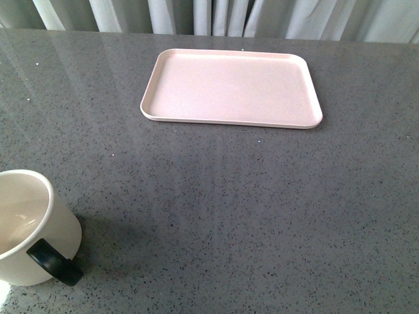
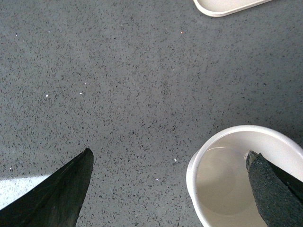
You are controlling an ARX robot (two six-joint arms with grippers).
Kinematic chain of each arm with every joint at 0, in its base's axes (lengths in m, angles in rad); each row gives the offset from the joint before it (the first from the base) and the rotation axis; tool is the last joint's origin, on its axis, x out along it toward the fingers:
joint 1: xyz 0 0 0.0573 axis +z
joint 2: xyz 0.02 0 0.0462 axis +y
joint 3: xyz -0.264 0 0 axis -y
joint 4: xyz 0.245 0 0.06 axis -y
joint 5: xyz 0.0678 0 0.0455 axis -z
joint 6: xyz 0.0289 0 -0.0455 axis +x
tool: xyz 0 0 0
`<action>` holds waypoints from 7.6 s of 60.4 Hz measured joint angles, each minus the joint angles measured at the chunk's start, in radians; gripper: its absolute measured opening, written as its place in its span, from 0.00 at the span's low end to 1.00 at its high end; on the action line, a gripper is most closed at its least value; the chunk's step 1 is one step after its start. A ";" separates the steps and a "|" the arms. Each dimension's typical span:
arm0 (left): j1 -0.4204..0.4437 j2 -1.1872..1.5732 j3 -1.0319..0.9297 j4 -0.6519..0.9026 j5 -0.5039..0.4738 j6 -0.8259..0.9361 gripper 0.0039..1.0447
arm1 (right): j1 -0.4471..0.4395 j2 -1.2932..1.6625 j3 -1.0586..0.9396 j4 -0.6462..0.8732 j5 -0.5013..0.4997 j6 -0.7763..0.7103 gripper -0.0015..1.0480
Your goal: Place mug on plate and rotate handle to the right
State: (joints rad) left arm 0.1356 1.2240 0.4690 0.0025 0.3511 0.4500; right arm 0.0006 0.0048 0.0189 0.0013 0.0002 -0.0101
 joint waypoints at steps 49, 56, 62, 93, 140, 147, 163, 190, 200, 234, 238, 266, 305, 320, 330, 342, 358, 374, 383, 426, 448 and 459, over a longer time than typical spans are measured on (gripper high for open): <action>0.044 0.147 -0.007 0.005 0.042 0.080 0.91 | 0.000 0.000 0.000 0.000 0.000 0.000 0.91; 0.038 0.161 -0.012 0.005 0.040 0.095 0.91 | 0.000 0.000 0.000 0.000 0.000 0.000 0.91; 0.031 0.174 -0.015 0.009 0.039 0.106 0.91 | 0.000 0.000 0.000 0.000 0.000 0.000 0.91; -0.024 0.239 -0.013 0.022 0.010 0.129 0.72 | 0.000 0.000 0.000 0.000 0.000 0.000 0.91; -0.084 0.247 0.025 -0.013 -0.005 0.109 0.02 | 0.000 0.000 0.000 0.000 0.000 0.000 0.91; -0.110 0.222 0.034 -0.050 -0.018 0.090 0.02 | 0.000 0.000 0.000 0.000 0.000 0.000 0.91; -0.299 0.266 0.241 -0.081 -0.099 -0.182 0.02 | 0.000 0.000 0.000 0.000 0.000 0.000 0.91; -0.564 0.588 0.629 -0.114 -0.234 -0.506 0.02 | 0.000 0.000 0.000 0.000 0.000 0.000 0.91; -0.598 0.690 0.769 -0.118 -0.275 -0.599 0.02 | 0.000 0.000 0.000 0.000 0.000 0.000 0.91; -0.616 0.727 0.841 -0.094 -0.311 -0.703 0.02 | 0.000 0.000 0.000 0.000 0.000 0.000 0.91; -0.616 0.727 0.841 -0.094 -0.311 -0.703 0.02 | 0.000 0.000 0.000 0.000 0.000 0.000 0.91; -0.628 0.925 1.136 -0.300 -0.443 -0.729 0.02 | 0.000 0.000 0.000 0.000 0.000 0.000 0.91; -0.644 1.139 1.450 -0.444 -0.479 -0.838 0.02 | 0.000 0.000 0.000 0.000 0.000 0.000 0.91; -0.650 1.205 1.528 -0.484 -0.485 -0.837 0.02 | 0.000 0.000 0.000 0.000 0.000 0.000 0.91; -0.650 1.232 1.570 -0.505 -0.483 -0.828 0.02 | 0.000 0.000 0.000 0.000 0.000 0.000 0.91; -0.651 1.264 1.618 -0.531 -0.480 -0.816 0.02 | 0.000 0.000 0.000 0.000 0.000 0.000 0.91; -0.651 1.297 1.654 -0.550 -0.472 -0.813 0.02 | 0.000 0.000 0.000 0.000 0.000 0.000 0.91; -0.651 1.310 1.677 -0.559 -0.465 -0.806 0.05 | 0.000 0.000 0.000 0.000 0.000 0.000 0.91; -0.651 1.315 1.677 -0.558 -0.458 -0.794 0.29 | 0.000 0.000 0.000 0.000 0.000 0.000 0.91; -0.603 0.938 1.260 -0.214 -0.402 -0.716 0.91 | 0.000 0.000 0.000 0.000 0.000 0.000 0.91; -0.461 0.518 0.368 0.942 -0.675 -0.477 0.37 | 0.000 0.000 0.000 0.000 0.000 0.000 0.91; -0.392 0.370 0.110 1.012 -0.605 -0.468 0.08 | 0.000 0.000 0.000 0.000 0.000 0.000 0.91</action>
State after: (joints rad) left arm -0.2565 1.5936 0.5789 1.0149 -0.2539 -0.0177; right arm 0.0006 0.0048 0.0189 0.0013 -0.0002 -0.0101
